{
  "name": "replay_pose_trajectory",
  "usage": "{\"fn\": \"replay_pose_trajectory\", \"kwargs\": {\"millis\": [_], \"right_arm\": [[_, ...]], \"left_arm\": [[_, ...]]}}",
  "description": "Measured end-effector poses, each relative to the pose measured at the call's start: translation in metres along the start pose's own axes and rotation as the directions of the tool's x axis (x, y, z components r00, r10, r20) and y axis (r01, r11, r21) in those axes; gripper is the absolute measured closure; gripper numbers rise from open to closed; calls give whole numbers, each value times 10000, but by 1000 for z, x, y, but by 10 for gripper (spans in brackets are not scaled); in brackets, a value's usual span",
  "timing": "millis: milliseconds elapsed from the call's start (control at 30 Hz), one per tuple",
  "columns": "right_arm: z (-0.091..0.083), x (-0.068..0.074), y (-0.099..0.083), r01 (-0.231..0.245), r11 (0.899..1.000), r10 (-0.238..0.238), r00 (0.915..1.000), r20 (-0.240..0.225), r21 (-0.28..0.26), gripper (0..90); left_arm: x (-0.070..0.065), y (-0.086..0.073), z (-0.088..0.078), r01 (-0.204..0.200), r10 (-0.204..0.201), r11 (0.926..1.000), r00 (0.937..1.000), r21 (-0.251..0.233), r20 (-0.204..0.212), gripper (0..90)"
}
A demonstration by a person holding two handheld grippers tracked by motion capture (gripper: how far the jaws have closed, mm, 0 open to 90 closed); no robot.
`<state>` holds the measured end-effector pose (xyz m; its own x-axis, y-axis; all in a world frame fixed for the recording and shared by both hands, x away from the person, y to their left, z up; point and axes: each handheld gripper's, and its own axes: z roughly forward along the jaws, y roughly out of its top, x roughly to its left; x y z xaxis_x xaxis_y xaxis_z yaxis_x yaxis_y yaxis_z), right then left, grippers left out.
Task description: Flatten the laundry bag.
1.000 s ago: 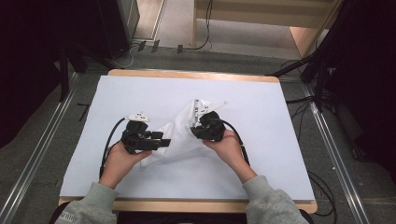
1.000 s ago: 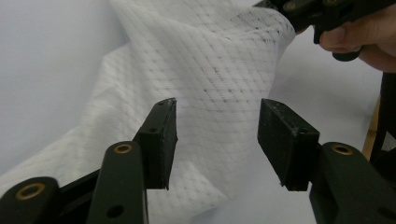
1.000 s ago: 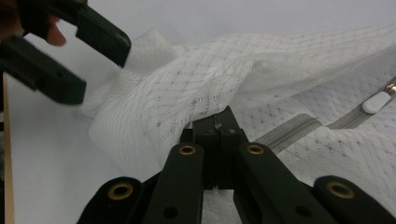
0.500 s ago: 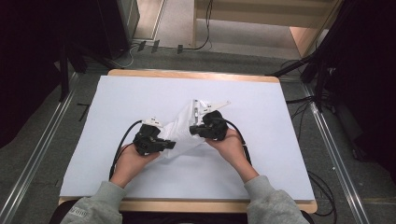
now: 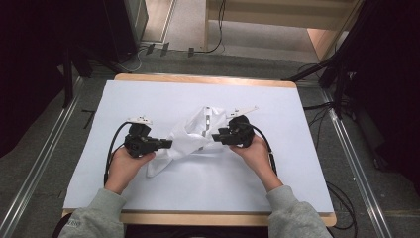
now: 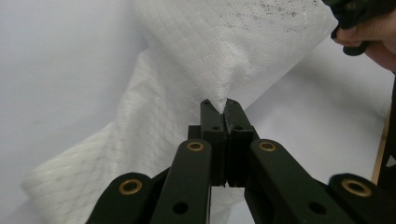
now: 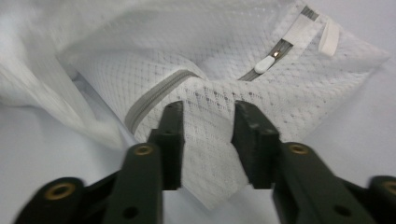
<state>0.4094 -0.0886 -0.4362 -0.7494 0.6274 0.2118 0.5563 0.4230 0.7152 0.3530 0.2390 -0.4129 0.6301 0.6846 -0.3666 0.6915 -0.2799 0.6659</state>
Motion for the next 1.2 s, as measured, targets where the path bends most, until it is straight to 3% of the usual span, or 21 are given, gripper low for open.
{"fn": "replay_pose_trajectory", "kwargs": {"millis": [100, 367, 533, 600, 733, 800, 833, 900, 1100, 1200], "right_arm": [[2, 1, -1, 120, 9998, -122, 9998, 143, 139, 504], [-3, -2, -11, -182, 9997, 180, 9998, 94, 174, 468], [-3, -5, -16, -375, 9993, 375, 9992, -124, 59, 387], [7, -4, -19, -585, 9982, 588, 9977, -346, 111, 354], [16, -1, -18, -624, 9979, 628, 9975, -320, 152, 468], [23, 3, -17, -562, 9978, 572, 9979, -300, 343, 744], [23, 3, -17, -562, 9978, 572, 9979, -300, 343, 744], [22, 7, -15, -526, 9980, 538, 9980, -333, 361, 892], [6, 7, -11, -694, 9976, 697, 9961, -538, 73, 900], [-14, 8, -10, -531, 9986, 529, 9971, -540, -21, 900]], "left_arm": [[8, -1, -9, 176, -179, 9996, 9997, -204, -142, 900], [30, -2, -25, 659, -689, 9955, 9967, -679, -418, 900], [43, -4, -29, 909, -955, 9929, 9937, -771, -588, 900], [50, -3, -29, 1058, -1115, 9907, 9916, -851, -657, 900], [57, -4, -29, 1210, -1272, 9889, 9894, -856, -706, 900], [60, -4, -29, 1288, -1353, 9877, 9882, -884, -717, 900], [61, -4, -30, 1307, -1370, 9876, 9881, -871, -706, 900], [65, -5, -32, 1365, -1436, 9861, 9870, -945, -724, 900], [77, -6, -40, 1798, -1891, 9750, 9800, -1303, -625, 900], [81, -5, -44, 1909, -2009, 9718, 9777, -1385, -615, 900]]}}
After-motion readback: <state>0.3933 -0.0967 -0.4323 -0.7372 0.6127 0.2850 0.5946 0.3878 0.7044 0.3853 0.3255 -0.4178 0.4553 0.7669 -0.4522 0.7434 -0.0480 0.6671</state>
